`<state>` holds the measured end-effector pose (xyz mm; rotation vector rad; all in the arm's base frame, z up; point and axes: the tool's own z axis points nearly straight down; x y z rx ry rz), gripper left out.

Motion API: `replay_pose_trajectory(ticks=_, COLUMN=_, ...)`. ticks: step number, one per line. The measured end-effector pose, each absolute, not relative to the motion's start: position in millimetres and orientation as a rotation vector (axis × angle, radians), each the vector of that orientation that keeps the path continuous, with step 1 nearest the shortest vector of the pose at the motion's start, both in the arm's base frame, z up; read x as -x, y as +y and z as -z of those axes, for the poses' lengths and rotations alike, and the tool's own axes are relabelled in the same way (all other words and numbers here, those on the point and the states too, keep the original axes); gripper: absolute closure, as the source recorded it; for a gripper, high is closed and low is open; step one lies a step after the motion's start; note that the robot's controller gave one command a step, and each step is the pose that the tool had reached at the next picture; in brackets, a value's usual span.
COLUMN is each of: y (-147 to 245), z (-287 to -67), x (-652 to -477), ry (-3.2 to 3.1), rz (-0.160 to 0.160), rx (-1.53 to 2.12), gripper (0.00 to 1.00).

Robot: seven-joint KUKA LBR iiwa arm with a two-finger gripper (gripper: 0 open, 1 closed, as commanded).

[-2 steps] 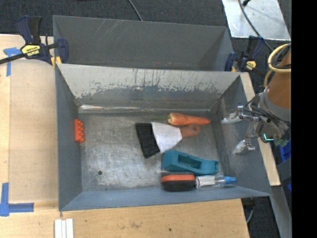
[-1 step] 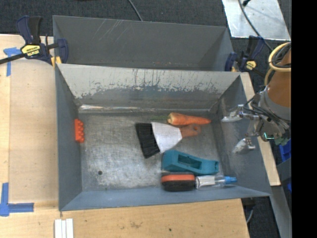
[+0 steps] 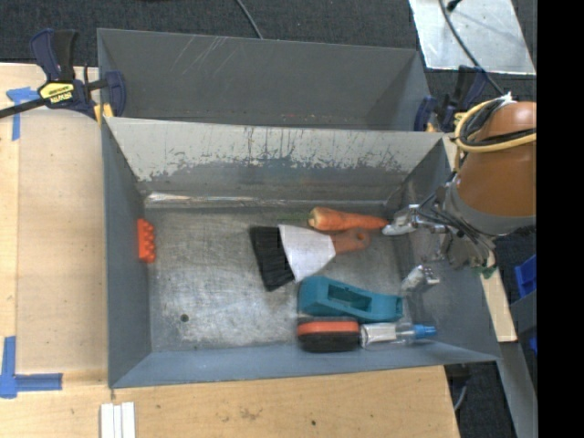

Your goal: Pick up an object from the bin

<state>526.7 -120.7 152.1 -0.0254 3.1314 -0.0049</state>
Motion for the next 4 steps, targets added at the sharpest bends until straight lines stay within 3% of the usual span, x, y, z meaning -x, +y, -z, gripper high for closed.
replay_pose_trajectory(ticks=1, y=-96.4, z=-130.0, x=-553.7, ry=3.145, rz=-0.002, rx=-0.113, gripper=0.0)
replay_pose_trajectory(ticks=2, y=-61.8, z=-127.3, x=-593.6, ry=3.132, rz=0.002, rx=-0.069, gripper=0.0)
replay_pose_trajectory(ticks=3, y=-50.0, z=-113.5, x=-606.8, ry=3.093, rz=-0.004, rx=-0.204, gripper=1.0)
replay_pose_trajectory(ticks=4, y=-51.1, z=-103.0, x=-597.4, ry=3.128, rz=0.001, rx=-0.203, gripper=0.0)
